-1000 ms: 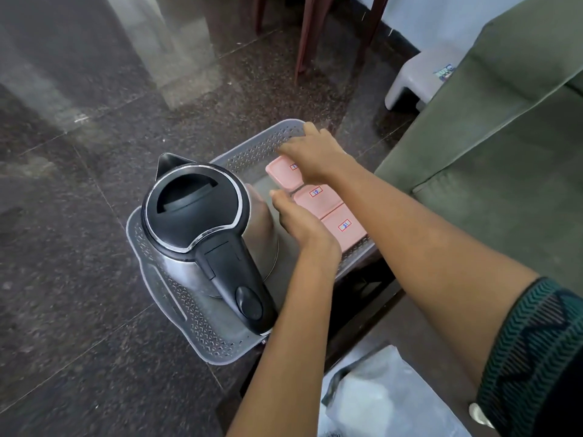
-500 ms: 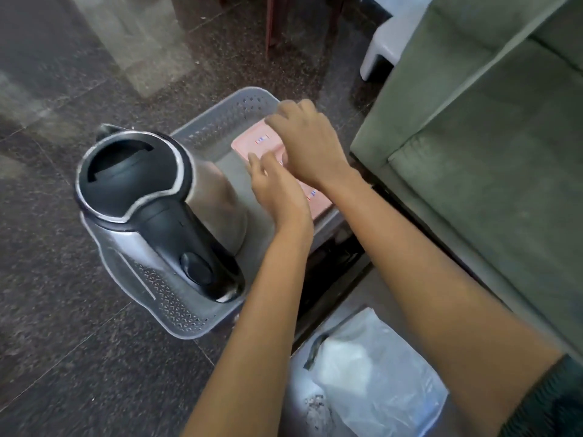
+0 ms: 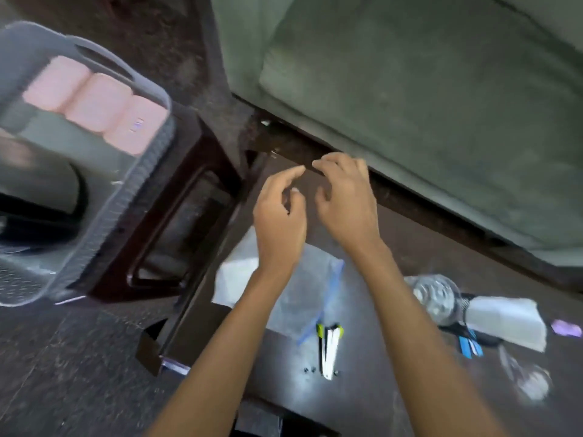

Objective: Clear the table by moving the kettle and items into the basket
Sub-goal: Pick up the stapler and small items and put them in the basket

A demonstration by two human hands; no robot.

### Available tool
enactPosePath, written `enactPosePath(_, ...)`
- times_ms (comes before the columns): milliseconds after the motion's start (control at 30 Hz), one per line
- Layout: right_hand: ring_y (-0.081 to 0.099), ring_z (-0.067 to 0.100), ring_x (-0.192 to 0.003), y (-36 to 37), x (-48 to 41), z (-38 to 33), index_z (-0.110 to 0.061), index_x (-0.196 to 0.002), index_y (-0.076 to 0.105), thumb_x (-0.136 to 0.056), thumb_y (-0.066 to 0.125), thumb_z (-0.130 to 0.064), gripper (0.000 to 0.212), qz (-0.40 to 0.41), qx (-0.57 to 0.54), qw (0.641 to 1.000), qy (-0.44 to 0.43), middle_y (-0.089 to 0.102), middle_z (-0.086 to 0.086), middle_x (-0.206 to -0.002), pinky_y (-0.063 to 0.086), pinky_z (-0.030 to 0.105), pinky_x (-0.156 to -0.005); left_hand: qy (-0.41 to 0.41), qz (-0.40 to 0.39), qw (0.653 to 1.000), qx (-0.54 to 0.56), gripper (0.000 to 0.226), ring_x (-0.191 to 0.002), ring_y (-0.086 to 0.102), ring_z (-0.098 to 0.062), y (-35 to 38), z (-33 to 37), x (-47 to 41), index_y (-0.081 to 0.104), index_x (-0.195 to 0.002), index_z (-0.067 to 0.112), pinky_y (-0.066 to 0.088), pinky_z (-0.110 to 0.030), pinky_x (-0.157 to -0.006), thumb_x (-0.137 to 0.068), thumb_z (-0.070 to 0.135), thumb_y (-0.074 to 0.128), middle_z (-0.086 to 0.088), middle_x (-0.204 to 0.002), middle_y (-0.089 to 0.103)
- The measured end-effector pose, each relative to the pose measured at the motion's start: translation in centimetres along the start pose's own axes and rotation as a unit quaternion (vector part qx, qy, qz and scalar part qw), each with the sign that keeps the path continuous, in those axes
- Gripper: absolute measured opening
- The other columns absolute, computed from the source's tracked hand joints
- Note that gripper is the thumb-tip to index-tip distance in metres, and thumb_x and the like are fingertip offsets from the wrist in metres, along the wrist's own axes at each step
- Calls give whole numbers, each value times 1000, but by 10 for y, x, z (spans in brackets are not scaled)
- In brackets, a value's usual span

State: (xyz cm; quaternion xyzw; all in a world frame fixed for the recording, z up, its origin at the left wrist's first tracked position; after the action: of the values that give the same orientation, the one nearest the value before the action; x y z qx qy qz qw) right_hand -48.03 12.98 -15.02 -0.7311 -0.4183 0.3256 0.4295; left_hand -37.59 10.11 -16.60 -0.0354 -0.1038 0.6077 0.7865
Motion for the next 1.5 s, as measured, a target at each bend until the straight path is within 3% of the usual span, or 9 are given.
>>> enactPosePath(133, 53, 30, -102, -21, 78, 51, -7, -105, 66, -71, 54, 3, 37, 9, -25, 997, 74, 64, 9, -111, 42, 26, -81, -31, -123, 990, -55, 32, -101, 59, 1, 31, -27, 67, 62, -106, 25, 44, -16, -88, -90, 3, 46, 10, -105, 66)
enactPosePath(300, 55, 30, -97, -34, 151, 84, -6, -101, 68, -70, 53, 2, 35, 15, -42, 992, 115, 65, 9, -106, 43, 27, -82, -82, -224, 950, -200, 27, -95, 62, -11, 48, -63, 142, 66, -106, 18, 51, -32, -89, -87, 5, 52, 7, -103, 67)
enactPosePath(467, 59, 29, -92, -31, 208, 99, -7, -95, 70, -70, 53, 0, 31, 18, -66, 987, 143, 67, 8, -101, 52, 31, -76, -94, -316, 807, -490, 10, -91, 63, -24, 39, -89, 200, 54, -96, 23, 49, -34, -74, -88, 27, 49, 0, -99, 66)
enactPosePath(533, 60, 27, -91, -27, 227, 104, -8, -93, 70, -70, 54, -1, 29, 11, -75, 985, 154, 67, 5, -98, 54, 30, -70, -82, -353, 742, -565, 24, -96, 63, -23, 37, -99, 218, 47, -105, 20, 48, -34, -72, -90, 39, 47, 0, -106, 62)
enactPosePath(600, 61, 24, -88, -23, 242, 108, -10, -91, 70, -69, 54, -3, 29, 0, -79, 981, 175, 68, 4, -95, 55, 28, -66, -72, -350, 721, -594, 39, -97, 64, -21, 36, -108, 226, 41, -111, 18, 48, -33, -69, -89, 50, 48, 0, -112, 56)
enactPosePath(933, 63, 21, -81, 6, 297, 123, -13, -85, 70, -70, 52, -9, 23, -7, -91, 951, 295, 69, -1, -88, 51, 27, -58, 12, -275, 729, -627, 45, -99, 55, -23, 79, -126, 225, 42, -105, 13, 52, -31, -69, -83, 45, 62, -8, -109, 48)
enactPosePath(1200, 60, 27, -92, -14, 335, 167, -8, -90, 68, -72, 51, -3, 25, 117, -99, 902, 404, 65, 8, -99, 42, 21, -71, 16, -261, 816, -516, 31, -89, 56, -28, 97, -110, 233, 44, -95, 15, 49, -42, -69, -79, 21, 70, -7, -100, 53)
enactPosePath(1333, 50, 39, -103, -33, 341, 219, -1, -112, 60, -74, 58, 3, 38, 162, -27, 862, 480, 55, 21, -120, 47, 43, -78, 25, -273, 837, -473, 37, -96, 58, -26, 116, -98, 250, 45, -102, 19, 44, -42, -79, -77, 23, 72, -1, -104, 58)
enactPosePath(1500, 46, 42, -112, -26, 321, 270, -3, -131, 48, -79, 60, -6, 53, 73, 46, 864, 497, 52, 18, -131, 42, 52, -87, 29, -299, 843, -446, 46, -105, 58, -20, 137, -96, 258, 48, -116, 24, 39, -36, -88, -77, 27, 71, 4, -113, 59)
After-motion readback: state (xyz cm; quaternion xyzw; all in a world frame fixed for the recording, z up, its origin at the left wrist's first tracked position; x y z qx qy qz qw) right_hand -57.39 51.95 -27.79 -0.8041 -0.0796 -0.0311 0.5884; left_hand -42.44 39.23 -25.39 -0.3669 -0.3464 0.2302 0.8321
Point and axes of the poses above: each hand's wrist, its own x-axis away from the middle knuckle, its own y-axis out of the palm, z = x × y, the point moved 4 cm from there along -x, towards the middle knuckle
